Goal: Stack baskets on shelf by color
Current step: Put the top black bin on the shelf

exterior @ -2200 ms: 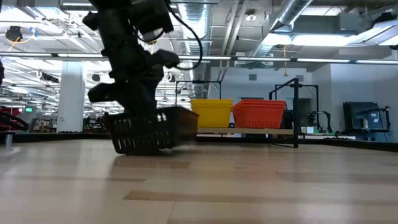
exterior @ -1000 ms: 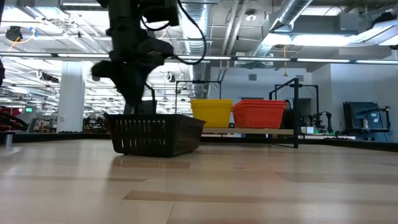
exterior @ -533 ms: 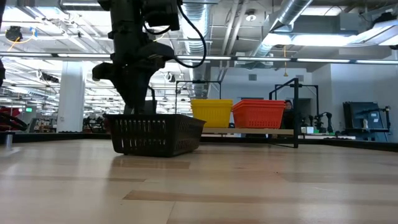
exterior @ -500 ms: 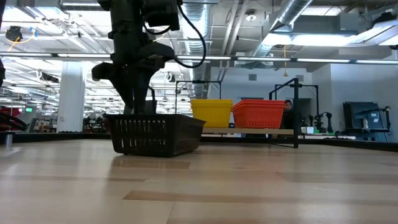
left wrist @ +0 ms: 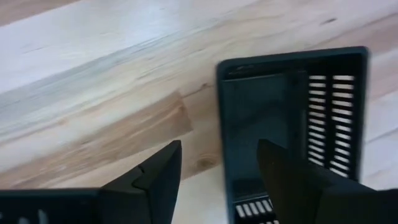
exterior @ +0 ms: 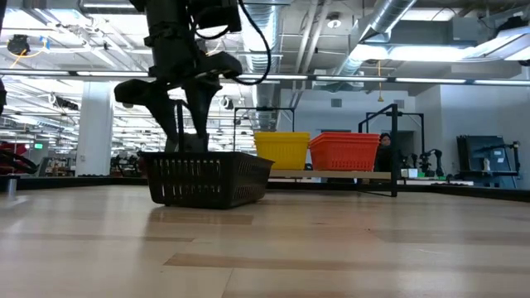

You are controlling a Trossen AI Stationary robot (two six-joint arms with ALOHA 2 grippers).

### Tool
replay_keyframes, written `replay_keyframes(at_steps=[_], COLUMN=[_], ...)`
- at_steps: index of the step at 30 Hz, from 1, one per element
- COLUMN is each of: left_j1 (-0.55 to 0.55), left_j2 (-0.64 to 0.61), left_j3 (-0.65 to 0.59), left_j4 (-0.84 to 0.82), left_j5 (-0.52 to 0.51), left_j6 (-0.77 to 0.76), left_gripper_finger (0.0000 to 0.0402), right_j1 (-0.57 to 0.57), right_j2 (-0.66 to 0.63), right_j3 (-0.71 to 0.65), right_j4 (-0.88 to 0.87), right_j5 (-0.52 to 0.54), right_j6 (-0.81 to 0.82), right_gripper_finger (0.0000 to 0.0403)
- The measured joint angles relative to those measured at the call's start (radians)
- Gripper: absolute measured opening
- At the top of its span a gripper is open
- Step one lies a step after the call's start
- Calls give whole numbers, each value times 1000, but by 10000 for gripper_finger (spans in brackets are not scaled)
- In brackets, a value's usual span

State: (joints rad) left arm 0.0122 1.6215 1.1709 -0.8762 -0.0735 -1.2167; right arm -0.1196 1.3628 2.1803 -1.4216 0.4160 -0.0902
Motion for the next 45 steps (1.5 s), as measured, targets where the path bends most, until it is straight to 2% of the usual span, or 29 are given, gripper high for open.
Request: replay_keyframes(at_steps=[8, 17, 45], left_j1=[-28, -52, -99], left_j2=[0, 0, 8], left_j3=[0, -66, -66], left_j4=[19, 70, 113], left_j5=[-47, -30, -67], left_j6=[-11, -66, -109], left_gripper_finger=[194, 193, 193], right_j1=[0, 0, 0], right_j2=[0, 0, 0], right_j3=[0, 0, 0], right_j4=[0, 0, 0], right_j5=[0, 0, -1], right_j6=[0, 1, 4], right_gripper_finger=[42, 42, 42])
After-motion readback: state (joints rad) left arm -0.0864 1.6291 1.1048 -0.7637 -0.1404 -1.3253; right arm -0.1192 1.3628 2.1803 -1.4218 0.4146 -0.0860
